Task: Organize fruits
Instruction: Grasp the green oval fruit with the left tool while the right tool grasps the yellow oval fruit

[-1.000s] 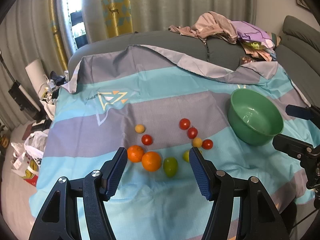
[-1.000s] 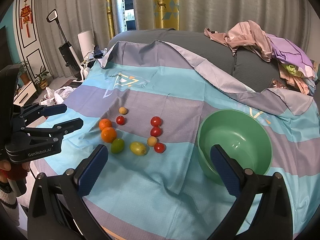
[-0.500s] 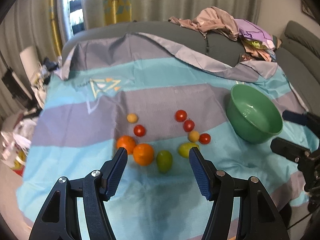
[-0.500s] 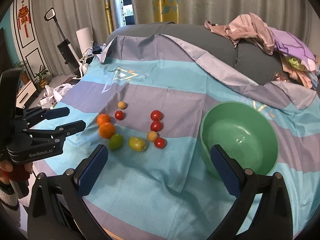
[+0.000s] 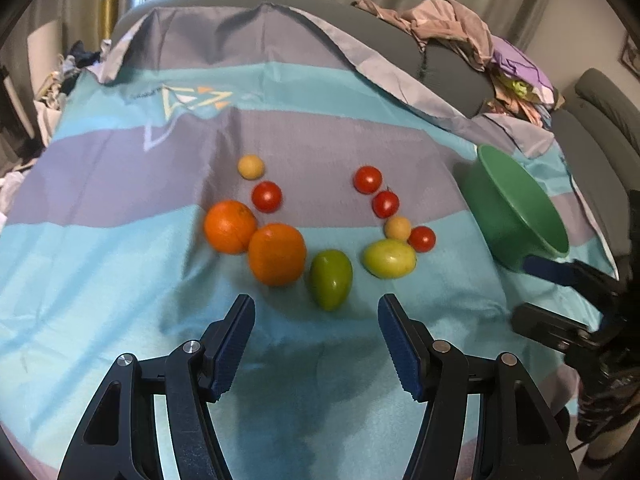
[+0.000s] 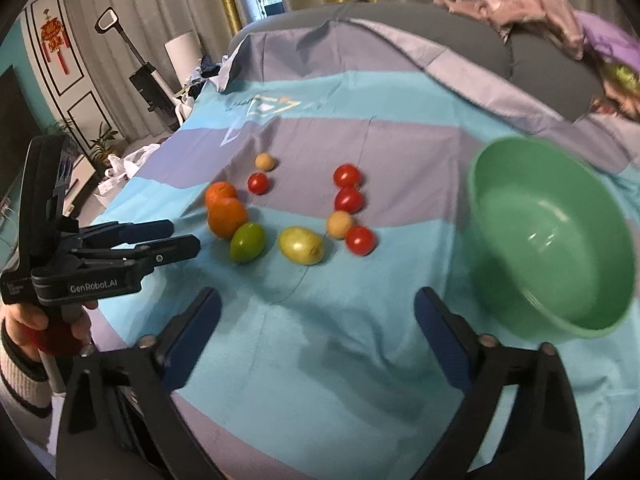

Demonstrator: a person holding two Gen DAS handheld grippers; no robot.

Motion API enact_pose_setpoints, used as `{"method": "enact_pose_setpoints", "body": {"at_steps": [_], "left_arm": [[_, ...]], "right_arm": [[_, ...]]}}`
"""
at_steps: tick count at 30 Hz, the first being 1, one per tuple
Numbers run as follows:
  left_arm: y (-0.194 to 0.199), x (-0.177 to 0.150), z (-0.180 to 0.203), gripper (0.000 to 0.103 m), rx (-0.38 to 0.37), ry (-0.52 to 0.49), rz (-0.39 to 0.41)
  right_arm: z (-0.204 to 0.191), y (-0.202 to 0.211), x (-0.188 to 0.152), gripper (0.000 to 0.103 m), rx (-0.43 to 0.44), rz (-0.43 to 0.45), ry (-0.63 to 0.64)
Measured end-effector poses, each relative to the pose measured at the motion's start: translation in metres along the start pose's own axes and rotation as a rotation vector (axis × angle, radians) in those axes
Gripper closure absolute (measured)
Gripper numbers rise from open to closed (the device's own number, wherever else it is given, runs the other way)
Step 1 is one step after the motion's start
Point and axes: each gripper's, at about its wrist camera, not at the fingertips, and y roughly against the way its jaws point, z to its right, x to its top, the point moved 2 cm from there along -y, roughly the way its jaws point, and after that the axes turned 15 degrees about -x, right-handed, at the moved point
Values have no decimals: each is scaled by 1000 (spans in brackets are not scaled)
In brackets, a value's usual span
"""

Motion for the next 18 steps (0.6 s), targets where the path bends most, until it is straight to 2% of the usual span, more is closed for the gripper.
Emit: {"method": "enact_pose_setpoints", "body": {"at_steps": [5, 7, 9, 18], "left_arm": [[-12, 2, 2, 39, -33, -27, -13], [-19, 4, 2, 39, -36, -34, -23], [-25, 6, 1, 44, -41, -37, -34], [-47, 8, -4, 52, -57, -42, -86]], "right_arm": [[-4, -27, 2, 28, 49, -36, -5], [-5, -36, 4, 29, 60, -45, -3], [-5, -43, 7, 30, 66, -52, 0], [-14, -69, 16, 44, 89, -87, 63]]}}
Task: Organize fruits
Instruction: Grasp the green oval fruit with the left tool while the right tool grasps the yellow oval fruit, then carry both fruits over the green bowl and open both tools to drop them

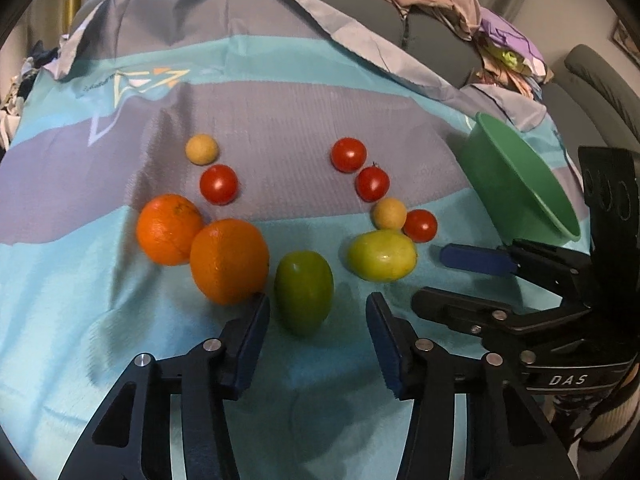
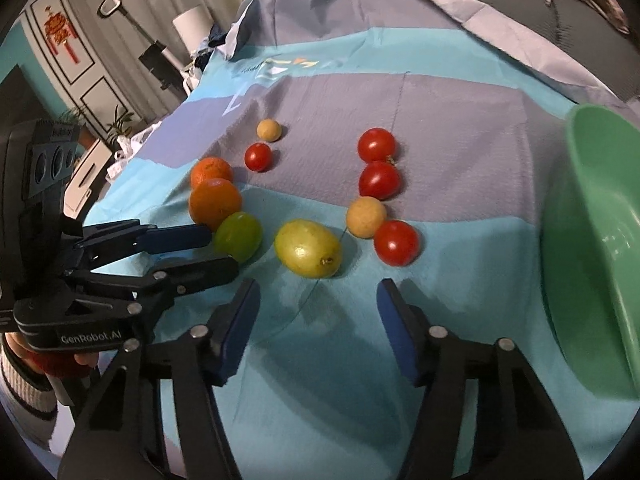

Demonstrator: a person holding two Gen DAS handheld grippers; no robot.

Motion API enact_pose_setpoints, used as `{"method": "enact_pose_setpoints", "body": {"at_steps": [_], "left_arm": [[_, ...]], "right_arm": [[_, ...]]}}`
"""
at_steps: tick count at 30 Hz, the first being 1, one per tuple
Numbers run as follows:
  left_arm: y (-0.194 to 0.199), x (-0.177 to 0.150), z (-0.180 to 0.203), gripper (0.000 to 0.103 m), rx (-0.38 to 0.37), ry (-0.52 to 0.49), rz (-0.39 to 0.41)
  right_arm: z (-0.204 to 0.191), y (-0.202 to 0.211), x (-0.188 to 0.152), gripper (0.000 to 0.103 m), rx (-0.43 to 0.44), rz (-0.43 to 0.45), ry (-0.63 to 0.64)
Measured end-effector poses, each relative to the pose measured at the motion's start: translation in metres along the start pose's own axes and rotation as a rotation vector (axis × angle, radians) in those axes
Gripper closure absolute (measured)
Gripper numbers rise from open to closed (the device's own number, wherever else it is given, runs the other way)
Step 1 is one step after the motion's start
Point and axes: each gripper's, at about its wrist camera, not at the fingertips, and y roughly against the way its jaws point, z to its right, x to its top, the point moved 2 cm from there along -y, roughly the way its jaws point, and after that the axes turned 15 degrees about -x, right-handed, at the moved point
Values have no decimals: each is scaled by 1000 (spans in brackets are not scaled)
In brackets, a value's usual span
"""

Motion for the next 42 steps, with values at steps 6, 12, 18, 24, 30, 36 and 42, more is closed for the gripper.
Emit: {"method": "enact_pose_setpoints", "body": {"at_steps": [6, 12, 18, 24, 30, 36, 42], "left_arm": [[-7, 3, -5, 60, 2, -6, -11], [-13, 6, -9, 65, 16, -12, -24], [-12, 7, -13, 69, 13, -4, -13], [-13, 7, -12, 69, 15, -13, -4], [-7, 6, -8, 69, 35, -27, 10], [10, 9, 12, 69, 80, -93, 49], [18, 21, 46, 69, 80, -190, 83]], "right_arm": [[-4, -15, 11, 51, -22, -10, 56], [-7, -20, 20, 52, -19, -9, 87], [-13, -24, 25, 59, -6, -18, 98], [-17, -32, 25, 68, -34, -39, 102], [-13, -22, 19, 69, -28, -24, 54], [-2, 5, 12, 69, -25, 31, -16], [20, 41, 3, 69, -37, 113, -94]]}}
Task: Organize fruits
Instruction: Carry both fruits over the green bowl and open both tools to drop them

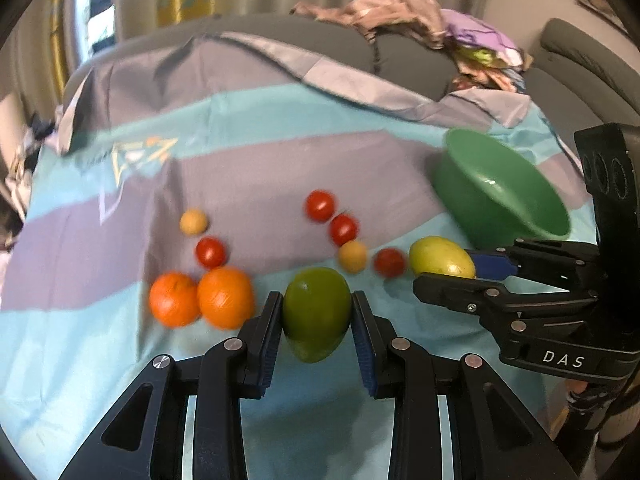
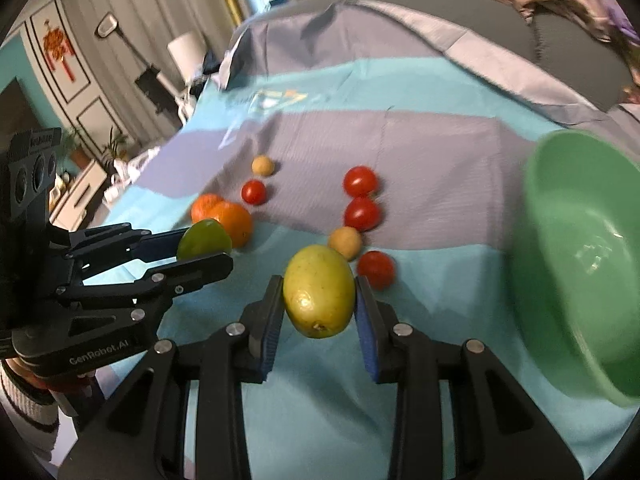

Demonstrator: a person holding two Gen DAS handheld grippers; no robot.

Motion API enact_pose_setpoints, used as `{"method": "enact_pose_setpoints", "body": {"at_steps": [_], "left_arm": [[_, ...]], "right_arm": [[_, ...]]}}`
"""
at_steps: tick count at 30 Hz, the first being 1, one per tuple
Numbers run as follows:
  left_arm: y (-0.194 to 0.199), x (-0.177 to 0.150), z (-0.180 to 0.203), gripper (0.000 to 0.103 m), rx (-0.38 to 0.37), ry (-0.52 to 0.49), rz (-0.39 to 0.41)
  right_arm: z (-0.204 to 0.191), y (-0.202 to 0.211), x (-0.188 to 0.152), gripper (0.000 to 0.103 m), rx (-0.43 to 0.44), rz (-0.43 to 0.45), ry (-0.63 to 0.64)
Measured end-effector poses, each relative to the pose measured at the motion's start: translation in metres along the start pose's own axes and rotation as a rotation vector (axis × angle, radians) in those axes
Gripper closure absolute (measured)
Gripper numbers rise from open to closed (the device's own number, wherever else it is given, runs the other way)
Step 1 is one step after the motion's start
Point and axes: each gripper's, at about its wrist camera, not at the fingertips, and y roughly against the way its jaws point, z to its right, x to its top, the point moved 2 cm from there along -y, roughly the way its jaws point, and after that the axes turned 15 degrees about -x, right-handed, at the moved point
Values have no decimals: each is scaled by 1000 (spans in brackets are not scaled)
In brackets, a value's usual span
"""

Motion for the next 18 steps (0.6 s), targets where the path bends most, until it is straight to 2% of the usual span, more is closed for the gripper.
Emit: {"method": "enact_pose_setpoints", "body": {"at_steps": [9, 18], "left_arm": [[-20, 39, 55, 69, -59, -134, 34], [-72, 78, 113, 69, -139, -249, 23]], "right_arm": [[63, 46, 2, 69, -99, 116, -125], [125, 53, -1, 68, -249, 136, -236]]}}
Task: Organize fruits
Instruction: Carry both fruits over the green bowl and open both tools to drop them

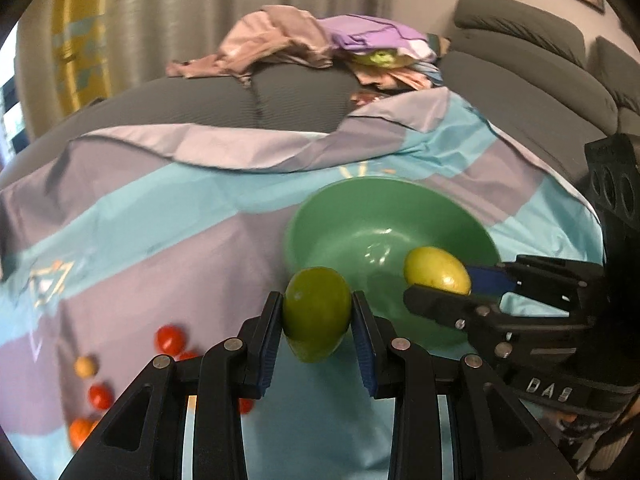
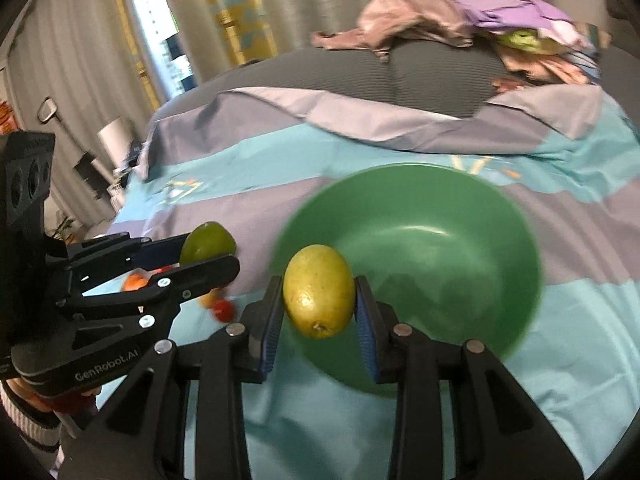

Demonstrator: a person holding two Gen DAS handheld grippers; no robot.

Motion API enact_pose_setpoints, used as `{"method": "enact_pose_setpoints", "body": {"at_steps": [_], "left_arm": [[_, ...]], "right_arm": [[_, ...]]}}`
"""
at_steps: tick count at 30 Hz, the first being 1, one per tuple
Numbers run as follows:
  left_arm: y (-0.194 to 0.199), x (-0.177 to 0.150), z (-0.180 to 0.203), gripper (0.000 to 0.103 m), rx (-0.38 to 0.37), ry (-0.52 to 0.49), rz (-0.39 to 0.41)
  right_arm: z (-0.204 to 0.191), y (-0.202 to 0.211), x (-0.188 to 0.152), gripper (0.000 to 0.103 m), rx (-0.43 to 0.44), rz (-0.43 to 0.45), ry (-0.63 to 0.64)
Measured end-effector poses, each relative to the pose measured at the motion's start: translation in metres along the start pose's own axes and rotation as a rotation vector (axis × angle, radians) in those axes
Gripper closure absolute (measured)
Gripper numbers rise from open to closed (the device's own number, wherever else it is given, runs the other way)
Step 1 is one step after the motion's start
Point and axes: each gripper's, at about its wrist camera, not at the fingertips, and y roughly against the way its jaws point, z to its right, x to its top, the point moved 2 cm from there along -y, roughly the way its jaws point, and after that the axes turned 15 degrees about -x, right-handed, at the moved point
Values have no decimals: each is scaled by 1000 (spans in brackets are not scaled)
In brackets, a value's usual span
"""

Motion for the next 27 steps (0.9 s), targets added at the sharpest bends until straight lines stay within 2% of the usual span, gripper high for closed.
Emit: {"method": "enact_pose_setpoints", "body": {"at_steps": [7, 13, 16, 18, 20, 27], "left_arm": [[-42, 14, 13, 69, 2, -36, -64], [-51, 8, 13, 69, 23, -45, -105], [-48, 7, 13, 68, 43, -54, -109], [-41, 6, 15, 61, 68, -65, -92], [-30, 5, 17, 46, 107, -74, -73], [14, -15, 13, 45, 167, -51, -32]], "right_arm": [[24, -19, -1, 68, -110, -28, -4], [32, -26, -8, 67, -132, -54, -7], [33, -20, -8, 68, -144, -41, -14], [33, -14, -8, 66, -148, -36, -17], [32, -6, -9, 65, -148, -25, -18], [26, 30, -16, 55, -116, 1, -28]]}}
